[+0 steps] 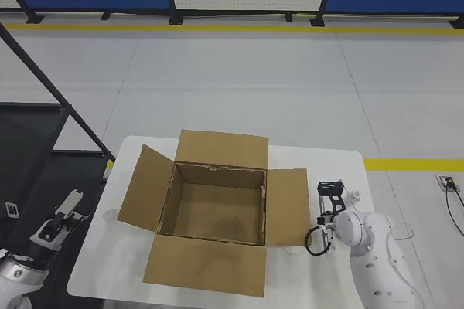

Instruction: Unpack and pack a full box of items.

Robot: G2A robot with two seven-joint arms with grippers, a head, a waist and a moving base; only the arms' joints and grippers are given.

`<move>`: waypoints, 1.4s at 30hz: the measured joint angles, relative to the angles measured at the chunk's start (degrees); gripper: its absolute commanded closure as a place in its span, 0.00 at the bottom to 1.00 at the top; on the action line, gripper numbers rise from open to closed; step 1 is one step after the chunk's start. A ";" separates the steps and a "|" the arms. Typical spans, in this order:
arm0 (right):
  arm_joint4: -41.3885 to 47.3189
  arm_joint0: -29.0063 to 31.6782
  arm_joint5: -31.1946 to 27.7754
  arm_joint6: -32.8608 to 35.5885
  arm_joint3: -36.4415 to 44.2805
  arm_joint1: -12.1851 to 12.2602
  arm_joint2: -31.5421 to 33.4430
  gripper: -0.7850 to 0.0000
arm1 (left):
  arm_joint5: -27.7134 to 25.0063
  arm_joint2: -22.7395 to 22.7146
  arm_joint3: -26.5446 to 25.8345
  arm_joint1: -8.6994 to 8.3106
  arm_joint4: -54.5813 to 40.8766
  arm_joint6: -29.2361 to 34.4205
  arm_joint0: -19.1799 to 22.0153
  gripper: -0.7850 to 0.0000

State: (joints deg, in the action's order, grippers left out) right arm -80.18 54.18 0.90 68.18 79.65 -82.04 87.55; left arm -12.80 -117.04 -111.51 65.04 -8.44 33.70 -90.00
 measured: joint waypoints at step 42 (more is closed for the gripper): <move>12.14 14.06 3.30 -12.93 25.68 1.18 2.59 0.59 | -1.80 -3.62 1.45 -0.37 -1.28 -1.45 0.84 0.00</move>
State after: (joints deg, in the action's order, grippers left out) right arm -68.04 68.24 4.20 55.25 105.33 -80.86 90.15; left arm -14.59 -120.66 -110.06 64.67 -9.72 32.25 -89.16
